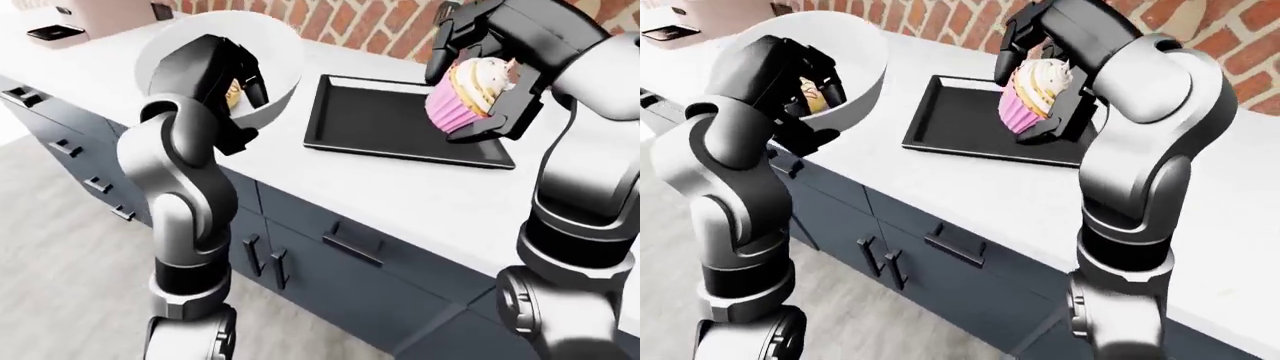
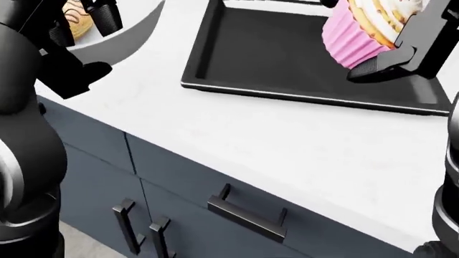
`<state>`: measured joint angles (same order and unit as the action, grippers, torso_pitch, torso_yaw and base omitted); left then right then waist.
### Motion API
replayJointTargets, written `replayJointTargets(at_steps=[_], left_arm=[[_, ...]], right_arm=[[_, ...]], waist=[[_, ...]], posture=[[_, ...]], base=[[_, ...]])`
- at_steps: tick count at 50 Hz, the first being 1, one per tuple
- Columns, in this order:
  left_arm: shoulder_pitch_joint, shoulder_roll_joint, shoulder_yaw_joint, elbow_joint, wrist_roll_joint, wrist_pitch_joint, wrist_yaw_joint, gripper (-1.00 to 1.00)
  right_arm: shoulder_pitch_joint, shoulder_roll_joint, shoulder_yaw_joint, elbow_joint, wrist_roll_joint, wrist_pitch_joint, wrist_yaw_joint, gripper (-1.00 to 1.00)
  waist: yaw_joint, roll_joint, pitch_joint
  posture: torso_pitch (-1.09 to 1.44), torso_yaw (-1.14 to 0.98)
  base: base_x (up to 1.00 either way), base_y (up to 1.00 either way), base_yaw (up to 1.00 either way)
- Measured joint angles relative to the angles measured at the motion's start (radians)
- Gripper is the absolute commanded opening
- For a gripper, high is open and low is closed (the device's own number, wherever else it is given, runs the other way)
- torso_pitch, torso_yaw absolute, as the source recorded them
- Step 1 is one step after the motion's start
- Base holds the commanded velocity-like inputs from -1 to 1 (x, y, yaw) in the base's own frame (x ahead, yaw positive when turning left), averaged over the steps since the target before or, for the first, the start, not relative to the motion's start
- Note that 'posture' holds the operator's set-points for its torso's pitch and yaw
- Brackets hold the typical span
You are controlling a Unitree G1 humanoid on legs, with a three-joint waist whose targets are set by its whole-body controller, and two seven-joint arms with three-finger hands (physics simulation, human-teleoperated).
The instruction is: Pick up the bowl with donut and place it on the tray. Pick up the cupcake and place it on the tray.
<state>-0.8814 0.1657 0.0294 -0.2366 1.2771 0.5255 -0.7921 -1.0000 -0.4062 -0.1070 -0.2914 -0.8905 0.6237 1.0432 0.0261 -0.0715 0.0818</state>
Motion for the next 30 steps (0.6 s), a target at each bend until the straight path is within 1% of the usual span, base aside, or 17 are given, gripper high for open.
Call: replayJointTargets(at_steps=[2, 6, 8, 9, 11, 12, 13, 14, 16, 18, 20, 21, 22, 23, 24, 26, 30], left_arm=[[0.006, -0.005, -0.012, 0.001, -0.010, -0.010, 0.002, -1.00], [-0.011, -0.008, -0.022, 0.027, -0.018, -0.015, -0.005, -1.00], [-0.018, -0.012, -0.026, 0.039, -0.015, -0.015, -0.008, -1.00], [-0.020, -0.012, -0.025, 0.041, -0.014, -0.015, -0.010, -1.00], [-0.020, -0.008, -0.014, 0.039, -0.010, -0.014, -0.008, -1.00], [-0.024, -0.006, -0.009, 0.041, -0.008, -0.014, -0.005, -1.00], [-0.032, -0.005, -0.006, 0.044, -0.006, -0.014, 0.000, -1.00], [-0.043, -0.005, -0.003, 0.046, -0.003, -0.013, 0.005, -1.00], [-0.057, -0.005, -0.004, 0.041, 0.000, -0.014, 0.016, -1.00], [-0.064, -0.006, -0.006, 0.041, 0.001, -0.016, 0.024, -1.00], [-0.068, -0.008, -0.009, 0.047, -0.001, -0.018, 0.026, -1.00], [-0.060, -0.018, -0.016, 0.049, -0.001, -0.019, 0.026, -1.00], [-0.050, -0.022, -0.026, 0.051, -0.005, -0.019, 0.020, -1.00], [-0.043, -0.026, -0.035, 0.054, -0.011, -0.020, 0.012, -1.00], [-0.038, -0.027, -0.041, 0.056, -0.017, -0.020, 0.002, -1.00], [-0.046, -0.025, -0.040, 0.044, -0.022, -0.021, -0.007, -1.00], [-0.055, -0.015, -0.026, 0.027, -0.021, -0.025, 0.000, -1.00]], right_arm=[[0.015, -0.003, -0.004, 0.001, -0.001, 0.006, -0.010, -1.00], [0.015, -0.018, -0.011, 0.028, 0.005, 0.019, -0.016, -1.00], [0.020, -0.020, -0.014, 0.048, 0.006, 0.025, -0.027, -1.00], [0.023, -0.020, -0.013, 0.050, 0.007, 0.026, -0.031, -1.00], [0.024, -0.019, -0.004, 0.045, 0.014, 0.024, -0.038, -1.00], [0.022, -0.021, -0.002, 0.043, 0.017, 0.022, -0.040, -1.00], [0.018, -0.024, -0.002, 0.043, 0.019, 0.020, -0.043, -1.00], [0.013, -0.027, -0.004, 0.047, 0.020, 0.017, -0.047, -1.00], [0.002, -0.032, -0.007, 0.055, 0.019, 0.011, -0.055, -1.00], [-0.004, -0.033, -0.007, 0.062, 0.020, 0.007, -0.059, -1.00], [-0.001, -0.034, -0.006, 0.065, 0.022, 0.003, -0.063, -1.00], [0.010, -0.037, -0.009, 0.066, 0.022, 0.002, -0.063, -1.00], [0.019, -0.035, -0.014, 0.072, 0.021, 0.004, -0.064, -1.00], [0.027, -0.035, -0.016, 0.078, 0.019, 0.006, -0.063, -1.00], [0.030, -0.036, -0.017, 0.081, 0.018, 0.009, -0.060, -1.00], [0.016, -0.038, -0.016, 0.066, 0.016, 0.010, -0.055, -1.00], [-0.003, -0.033, -0.006, 0.060, 0.011, 0.005, -0.050, -1.00]], waist=[[-0.003, 0.018, 0.005], [-0.011, 0.047, -0.005], [-0.010, 0.059, -0.015], [-0.009, 0.071, -0.019], [-0.011, 0.105, -0.035], [-0.013, 0.113, -0.043], [-0.016, 0.113, -0.049], [-0.018, 0.107, -0.052], [-0.018, 0.084, -0.049], [-0.014, 0.055, -0.043], [-0.012, 0.011, -0.044], [-0.018, 0.024, -0.034], [-0.022, 0.030, -0.018], [-0.020, 0.026, -0.008], [-0.019, 0.019, -0.010], [-0.021, 0.012, -0.003], [-0.028, 0.017, 0.007]], posture=[[0.00, 0.00], [0.00, 0.00], [0.00, 0.00], [0.00, 0.00], [0.00, 0.00], [0.00, 0.00], [0.00, 0.00], [0.00, 0.00], [0.00, 0.00], [0.00, 0.00], [0.00, 0.00], [0.00, 0.00], [0.00, 0.00], [0.00, 0.00], [0.00, 0.00], [0.00, 0.00], [0.00, 0.00]], base=[[0.00, 0.00, 0.00], [0.00, -0.04, 0.00], [0.00, -0.40, 0.00], [0.00, -0.48, 0.00], [0.00, -0.48, 0.00], [0.00, -0.48, 0.00], [0.00, -0.48, 0.00], [0.00, -0.48, 0.00], [0.00, -0.48, 0.00], [0.01, -0.48, 0.00], [0.15, -0.46, 0.00], [0.24, -0.41, 0.00], [0.26, -0.22, 0.00], [0.15, 0.00, 0.00], [0.00, 0.00, 0.00], [0.00, 0.00, 0.00], [0.00, 0.00, 0.00]])
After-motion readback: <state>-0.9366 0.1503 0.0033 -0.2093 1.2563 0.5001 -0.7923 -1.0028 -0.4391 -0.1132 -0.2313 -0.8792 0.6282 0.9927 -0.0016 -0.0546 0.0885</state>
